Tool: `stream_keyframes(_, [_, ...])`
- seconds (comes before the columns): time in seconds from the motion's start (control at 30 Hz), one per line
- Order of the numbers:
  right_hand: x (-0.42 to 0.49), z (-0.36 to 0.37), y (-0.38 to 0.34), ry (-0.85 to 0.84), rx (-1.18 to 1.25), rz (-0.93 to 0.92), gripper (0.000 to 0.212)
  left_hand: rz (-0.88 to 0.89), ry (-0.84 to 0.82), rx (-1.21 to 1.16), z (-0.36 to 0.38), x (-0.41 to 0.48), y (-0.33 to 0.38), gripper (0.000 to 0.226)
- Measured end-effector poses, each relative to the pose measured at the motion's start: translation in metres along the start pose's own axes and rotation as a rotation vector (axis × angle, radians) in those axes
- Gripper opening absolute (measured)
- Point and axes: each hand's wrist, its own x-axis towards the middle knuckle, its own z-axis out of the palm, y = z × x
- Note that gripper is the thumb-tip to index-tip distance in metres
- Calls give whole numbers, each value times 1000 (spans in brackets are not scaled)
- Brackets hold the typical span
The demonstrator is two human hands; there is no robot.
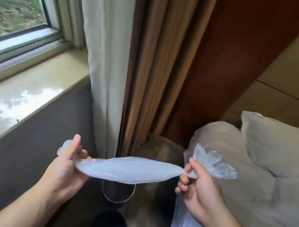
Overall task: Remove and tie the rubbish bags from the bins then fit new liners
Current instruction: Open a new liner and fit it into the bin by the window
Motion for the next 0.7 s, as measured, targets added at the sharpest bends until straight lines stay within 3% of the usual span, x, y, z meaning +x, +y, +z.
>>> stream_keyframes(0.2, [94, 67, -47, -293, -144, 127, 32, 195, 305, -175, 3, 13, 0, 46])
stream_keyframes(0.27, [112, 94, -53, -425, -186, 197, 32, 273, 431, -135, 5, 1, -6, 41])
stream_keyframes(0.4, [123, 141, -40, -650, -326, 303, 31, 350, 694, 525, -9, -34, -29, 38])
stream_keyframes(0.47, [116, 155, -26, -727, -411, 342, 29, 309, 721, 1003, -26, -61, -42, 41])
stream_keyframes(0.5, [110, 160, -19, -764, -452, 357, 29, 275, 731, 1109, -34, -75, -49, 43])
stream_keyframes(0.57, [100, 167, -7, -817, -526, 370, 29, 250, 747, 1069, -50, -101, -61, 46])
stream_keyframes(0.63, [88, 170, 2, -842, -591, 363, 28, 347, 727, 998, -63, -119, -74, 47])
stream_keyframes(0.7, [77, 167, 11, -865, -638, 368, 23, 460, 740, 746, -71, -134, -84, 47])
